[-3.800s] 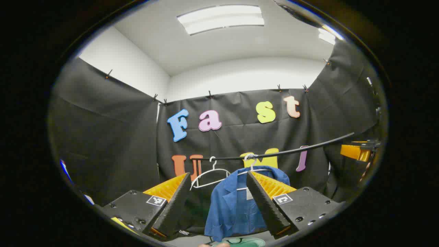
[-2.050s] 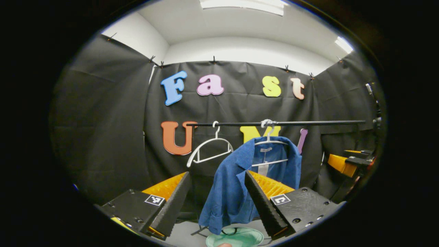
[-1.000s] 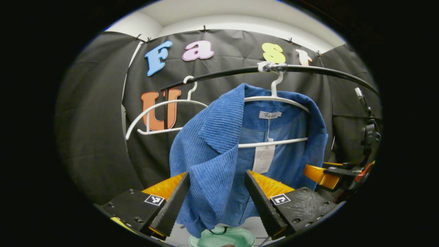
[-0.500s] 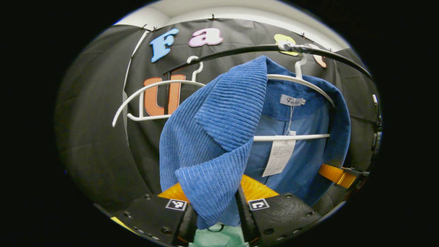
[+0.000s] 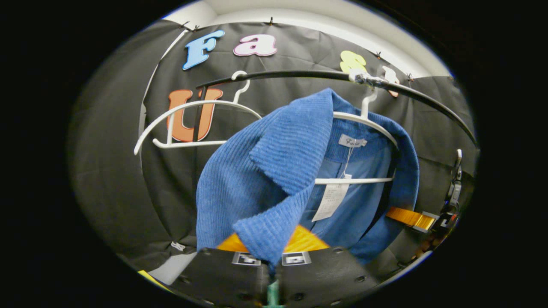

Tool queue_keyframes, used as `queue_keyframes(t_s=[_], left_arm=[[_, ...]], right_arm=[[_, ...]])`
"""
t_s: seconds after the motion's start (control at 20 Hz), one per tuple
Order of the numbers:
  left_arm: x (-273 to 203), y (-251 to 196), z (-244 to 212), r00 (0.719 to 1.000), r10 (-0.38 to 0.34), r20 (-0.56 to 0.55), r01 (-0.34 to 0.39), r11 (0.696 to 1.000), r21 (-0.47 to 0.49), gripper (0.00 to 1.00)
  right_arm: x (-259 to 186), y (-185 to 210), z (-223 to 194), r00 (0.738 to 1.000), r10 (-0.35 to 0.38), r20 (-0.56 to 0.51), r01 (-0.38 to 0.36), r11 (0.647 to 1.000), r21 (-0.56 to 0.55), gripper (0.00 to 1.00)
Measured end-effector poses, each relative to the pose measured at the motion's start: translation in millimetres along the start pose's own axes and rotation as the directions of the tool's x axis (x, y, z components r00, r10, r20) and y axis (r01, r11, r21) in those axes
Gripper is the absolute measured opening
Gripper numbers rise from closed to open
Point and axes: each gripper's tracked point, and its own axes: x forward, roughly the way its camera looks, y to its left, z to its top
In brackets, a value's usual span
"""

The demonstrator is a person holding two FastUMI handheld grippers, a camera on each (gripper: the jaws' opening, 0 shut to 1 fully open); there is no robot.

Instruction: Grasp the clothes on the hanger with both hands and then place them into the laundry hamper below.

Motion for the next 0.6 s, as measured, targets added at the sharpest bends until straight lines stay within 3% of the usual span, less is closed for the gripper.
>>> queue_keyframes(t_s=[0.05, 0.15, 0.35, 0.6], left_arm=[[-4.6, -2.7, -1.5, 1.0, -0.024, -0.012, 0.024, 1.0, -0.009, 0.0], [-11.0, -10.0, -0.7, 0.998, -0.054, -0.015, 0.054, 0.998, -0.026, 0.0], [-22.6, -20.1, 17.3, 0.993, -0.122, 0.012, 0.122, 0.991, -0.058, 0.0], [-45.5, -2.7, 44.4, 0.99, -0.128, 0.05, 0.134, 0.983, -0.125, 0.0]], right_arm=[[-5.4, -1.5, 4.1, 1.0, 0.025, -0.001, -0.025, 0.999, 0.024, 0.1], [-10.0, 3.4, 12.5, 0.996, 0.087, 0.015, -0.089, 0.989, 0.117, 0.09], [-13.5, -1.3, 35.3, 0.982, 0.181, 0.054, -0.188, 0.931, 0.314, 0.08], [-2.4, -2.4, 54.6, 0.97, 0.227, 0.084, -0.242, 0.9, 0.363, 0.07]])
